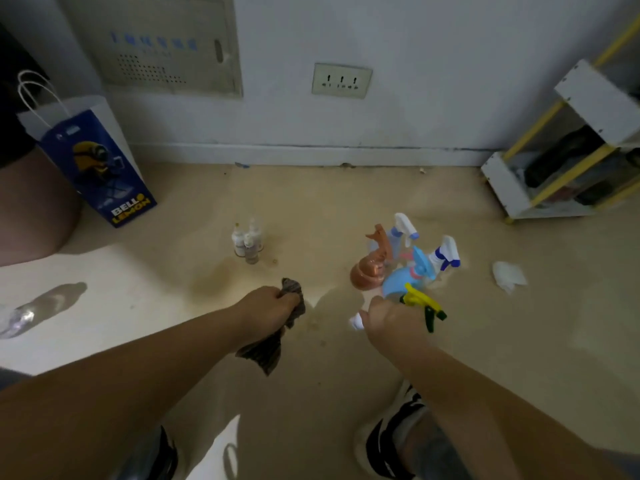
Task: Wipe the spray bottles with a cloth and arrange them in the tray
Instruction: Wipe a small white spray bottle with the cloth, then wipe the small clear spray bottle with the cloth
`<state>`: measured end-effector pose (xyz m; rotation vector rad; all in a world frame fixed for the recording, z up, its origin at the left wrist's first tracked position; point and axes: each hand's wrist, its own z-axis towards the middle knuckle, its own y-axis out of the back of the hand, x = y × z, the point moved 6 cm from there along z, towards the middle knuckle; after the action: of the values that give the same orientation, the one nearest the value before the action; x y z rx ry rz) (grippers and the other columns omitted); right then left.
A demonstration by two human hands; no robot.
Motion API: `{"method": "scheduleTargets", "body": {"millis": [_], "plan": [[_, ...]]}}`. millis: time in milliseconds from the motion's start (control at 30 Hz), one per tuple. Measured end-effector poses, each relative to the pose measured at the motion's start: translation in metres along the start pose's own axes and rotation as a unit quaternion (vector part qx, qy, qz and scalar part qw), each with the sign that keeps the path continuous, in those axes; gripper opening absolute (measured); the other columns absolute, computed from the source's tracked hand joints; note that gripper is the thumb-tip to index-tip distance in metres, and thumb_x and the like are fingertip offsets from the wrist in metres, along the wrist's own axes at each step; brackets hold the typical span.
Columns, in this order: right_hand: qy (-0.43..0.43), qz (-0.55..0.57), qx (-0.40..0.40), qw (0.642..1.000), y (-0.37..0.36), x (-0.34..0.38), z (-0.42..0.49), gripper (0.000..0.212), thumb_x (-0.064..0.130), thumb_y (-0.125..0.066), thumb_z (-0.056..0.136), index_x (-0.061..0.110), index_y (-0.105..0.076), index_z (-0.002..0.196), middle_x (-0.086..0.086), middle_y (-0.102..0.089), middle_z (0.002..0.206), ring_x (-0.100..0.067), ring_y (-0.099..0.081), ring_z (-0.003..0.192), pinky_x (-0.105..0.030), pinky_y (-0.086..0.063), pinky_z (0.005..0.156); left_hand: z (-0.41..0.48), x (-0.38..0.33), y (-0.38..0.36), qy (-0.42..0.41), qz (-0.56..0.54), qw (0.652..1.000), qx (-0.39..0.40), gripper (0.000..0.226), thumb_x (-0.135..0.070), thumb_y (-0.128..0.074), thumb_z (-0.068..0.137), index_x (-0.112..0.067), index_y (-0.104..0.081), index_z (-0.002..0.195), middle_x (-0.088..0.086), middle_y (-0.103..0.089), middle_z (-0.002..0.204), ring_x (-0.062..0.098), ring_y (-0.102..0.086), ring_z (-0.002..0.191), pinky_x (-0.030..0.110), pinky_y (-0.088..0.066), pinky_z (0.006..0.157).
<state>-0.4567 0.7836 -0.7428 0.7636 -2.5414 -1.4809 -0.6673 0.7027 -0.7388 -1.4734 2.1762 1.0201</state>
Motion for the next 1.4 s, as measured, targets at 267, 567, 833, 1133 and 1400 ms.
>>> {"method": "scheduleTargets", "body": {"millis": [267, 567, 833, 1133, 1400], "plan": [[-0.058, 0.088, -0.086, 0.991, -0.076, -0.011, 0.03, 0.028, 0.0, -0.083, 0.051, 0.009, -0.061, 0.065, -0.006, -0.048, 0.044, -0.024, -0.047, 0.032, -0.02, -0.025, 0.043, 0.027, 0.034, -0.009, 0.034, 0.009, 0.999, -0.018, 0.049, -0.042, -0.042, 0.107, -0.002, -0.07, 0.101, 0.026, -0.072, 0.103, 0.03, -0.061, 0.077, 0.035, -0.047, 0.074], [-0.022, 0.084, -0.132, 0.987, -0.027, 0.012, 0.026, 0.024, 0.035, -0.043, 0.101, 0.014, -0.053, 0.104, -0.003, -0.059, 0.082, -0.026, -0.058, 0.072, -0.032, -0.041, 0.064, 0.033, 0.044, 0.011, 0.045, -0.029, 0.998, -0.043, 0.056, -0.047, -0.042, 0.107, 0.001, -0.07, 0.105, 0.03, -0.07, 0.106, 0.032, -0.06, 0.08, 0.038, -0.046, 0.077], [0.03, 0.285, -0.047, 0.957, 0.028, 0.099, 0.068, 0.029, 0.052, -0.051, 0.093, 0.025, -0.057, 0.101, 0.0, -0.067, 0.084, -0.026, -0.067, 0.078, -0.036, -0.057, 0.076, 0.024, 0.062, 0.051, 0.048, -0.132, 0.985, -0.101, 0.048, -0.051, -0.042, 0.104, -0.01, -0.057, 0.086, 0.017, -0.055, 0.084, 0.026, -0.052, 0.077, 0.037, -0.039, 0.074], [0.056, 0.397, -0.016, 0.916, 0.052, 0.174, 0.166, 0.029, 0.04, -0.065, 0.09, 0.015, -0.059, 0.1, -0.005, -0.066, 0.09, -0.03, -0.068, 0.086, -0.036, -0.052, 0.073, 0.031, 0.111, 0.097, 0.112, -0.229, 0.952, -0.17, 0.039, -0.048, -0.048, 0.104, -0.013, -0.063, 0.099, 0.012, -0.067, 0.098, 0.028, -0.063, 0.088, 0.038, -0.051, 0.084], [0.048, 0.484, -0.073, 0.871, 0.038, 0.205, 0.216, 0.026, 0.052, -0.059, 0.094, 0.026, -0.06, 0.097, 0.001, -0.069, 0.093, -0.02, -0.066, 0.085, -0.036, -0.053, 0.074, 0.056, 0.109, 0.113, 0.145, -0.286, 0.931, -0.175, 0.029, -0.048, -0.055, 0.102, -0.021, -0.064, 0.095, 0.012, -0.07, 0.102, 0.03, -0.068, 0.095, 0.04, -0.055, 0.09]]}}
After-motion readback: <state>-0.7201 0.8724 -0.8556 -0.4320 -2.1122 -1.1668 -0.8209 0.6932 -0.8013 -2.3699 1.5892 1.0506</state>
